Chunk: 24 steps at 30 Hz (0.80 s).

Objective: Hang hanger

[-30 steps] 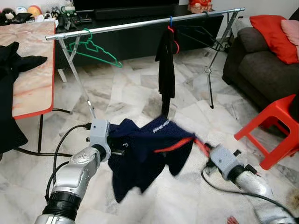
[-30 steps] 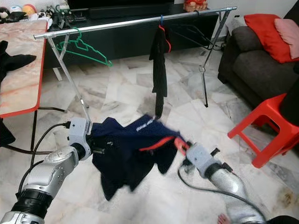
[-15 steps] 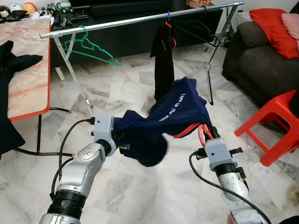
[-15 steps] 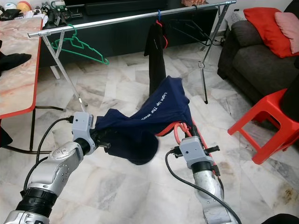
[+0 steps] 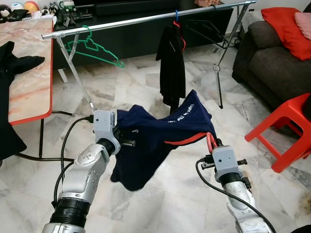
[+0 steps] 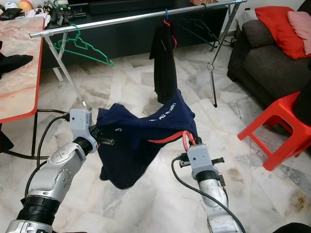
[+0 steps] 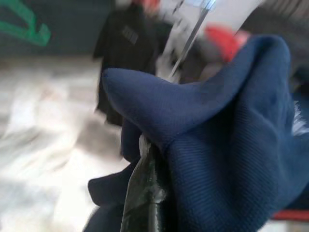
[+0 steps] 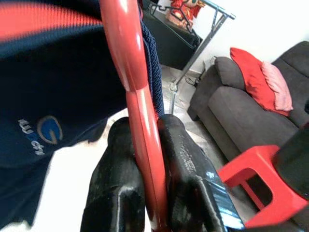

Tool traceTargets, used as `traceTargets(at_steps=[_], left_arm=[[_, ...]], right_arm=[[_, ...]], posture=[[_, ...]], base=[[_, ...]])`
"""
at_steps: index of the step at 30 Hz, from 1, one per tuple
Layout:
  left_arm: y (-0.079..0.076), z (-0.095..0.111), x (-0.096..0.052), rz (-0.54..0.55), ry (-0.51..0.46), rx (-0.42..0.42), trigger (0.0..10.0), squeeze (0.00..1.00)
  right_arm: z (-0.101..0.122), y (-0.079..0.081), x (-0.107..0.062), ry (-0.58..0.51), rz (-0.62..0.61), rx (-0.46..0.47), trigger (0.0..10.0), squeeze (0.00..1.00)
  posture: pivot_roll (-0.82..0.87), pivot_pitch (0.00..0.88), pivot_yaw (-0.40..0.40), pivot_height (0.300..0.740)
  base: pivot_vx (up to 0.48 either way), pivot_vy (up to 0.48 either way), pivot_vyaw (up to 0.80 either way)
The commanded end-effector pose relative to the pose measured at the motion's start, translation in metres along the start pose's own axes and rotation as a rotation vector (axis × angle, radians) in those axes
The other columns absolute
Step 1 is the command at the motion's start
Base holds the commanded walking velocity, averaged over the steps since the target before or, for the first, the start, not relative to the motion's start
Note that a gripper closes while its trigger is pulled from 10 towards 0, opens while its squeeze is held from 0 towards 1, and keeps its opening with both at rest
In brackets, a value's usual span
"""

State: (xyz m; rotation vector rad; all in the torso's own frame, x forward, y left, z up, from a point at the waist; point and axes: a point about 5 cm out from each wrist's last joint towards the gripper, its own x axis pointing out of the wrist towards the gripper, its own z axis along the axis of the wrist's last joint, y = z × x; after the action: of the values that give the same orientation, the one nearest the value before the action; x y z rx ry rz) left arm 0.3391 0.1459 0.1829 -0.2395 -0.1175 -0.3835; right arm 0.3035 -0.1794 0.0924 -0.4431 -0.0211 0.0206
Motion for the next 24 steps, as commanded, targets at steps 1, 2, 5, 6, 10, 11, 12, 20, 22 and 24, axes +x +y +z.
traceTargets(at_steps=[1, 2, 5, 6, 10, 11, 12, 20, 22, 24], left_arm=[[0.007, 0.022, -0.003, 0.020, -0.112, -0.022, 10.0, 0.00], [0.007, 0.034, -0.002, 0.017, -0.172, -0.076, 10.0, 0.00], [0.006, 0.047, -0.002, -0.012, -0.219, -0.129, 10.0, 0.00], [0.005, 0.049, -0.003, -0.032, -0.216, -0.124, 10.0, 0.00], [-0.006, 0.041, -0.008, -0.155, -0.132, -0.066, 10.0, 0.00], [-0.013, 0.031, -0.012, -0.235, -0.056, -0.026, 10.0, 0.00], [-0.016, 0.024, -0.014, -0.260, -0.016, -0.008, 10.0, 0.12], [-0.034, -0.015, -0.032, -0.454, 0.235, 0.136, 10.0, 1.00], [-0.033, -0.017, -0.033, -0.450, 0.248, 0.143, 10.0, 1.00], [-0.033, -0.017, -0.033, -0.450, 0.250, 0.145, 10.0, 1.00]], right_arm=[[-0.014, -0.013, -0.002, 0.083, -0.030, 0.015, 0.0, 0.00], [-0.022, -0.009, -0.004, 0.142, 0.003, -0.005, 0.0, 0.00], [-0.022, -0.012, -0.004, 0.135, -0.045, 0.011, 0.0, 0.00], [-0.020, -0.015, -0.003, 0.117, -0.077, 0.025, 0.0, 0.00], [-0.007, -0.026, 0.003, 0.038, -0.152, 0.061, 0.0, 0.00], [-0.001, -0.026, 0.007, 0.006, -0.143, 0.106, 0.0, 0.00], [0.002, -0.026, 0.008, -0.005, -0.133, 0.110, 0.0, 0.00], [0.008, -0.017, 0.012, -0.035, -0.067, 0.132, 0.0, 0.00], [0.007, -0.015, 0.012, -0.033, -0.052, 0.128, 0.0, 0.00], [0.007, -0.014, 0.012, -0.033, -0.048, 0.127, 0.0, 0.00]], posture=[[-0.02, 0.173, -0.016, 0.740], [-0.02, 0.172, -0.021, 0.740], [-0.01, 0.173, -0.021, 0.740], [-0.01, 0.171, -0.021, 0.740], [-0.01, 0.171, -0.020, 0.740], [-0.01, 0.171, -0.020, 0.740], [-0.01, 0.171, -0.020, 0.740], [-0.01, 0.161, -0.017, 0.740], [-0.01, 0.158, -0.018, 0.740], [-0.01, 0.158, -0.018, 0.740]], base=[[0.000, 0.000, 0.00], [0.000, 0.000, 0.00], [0.000, 0.000, 0.00], [0.000, 0.000, 0.00], [0.000, 0.000, 0.00], [0.000, 0.000, 0.00], [0.000, 0.000, 0.00], [0.000, 0.000, 0.00], [0.000, 0.000, 0.00], [0.000, 0.000, 0.00]])
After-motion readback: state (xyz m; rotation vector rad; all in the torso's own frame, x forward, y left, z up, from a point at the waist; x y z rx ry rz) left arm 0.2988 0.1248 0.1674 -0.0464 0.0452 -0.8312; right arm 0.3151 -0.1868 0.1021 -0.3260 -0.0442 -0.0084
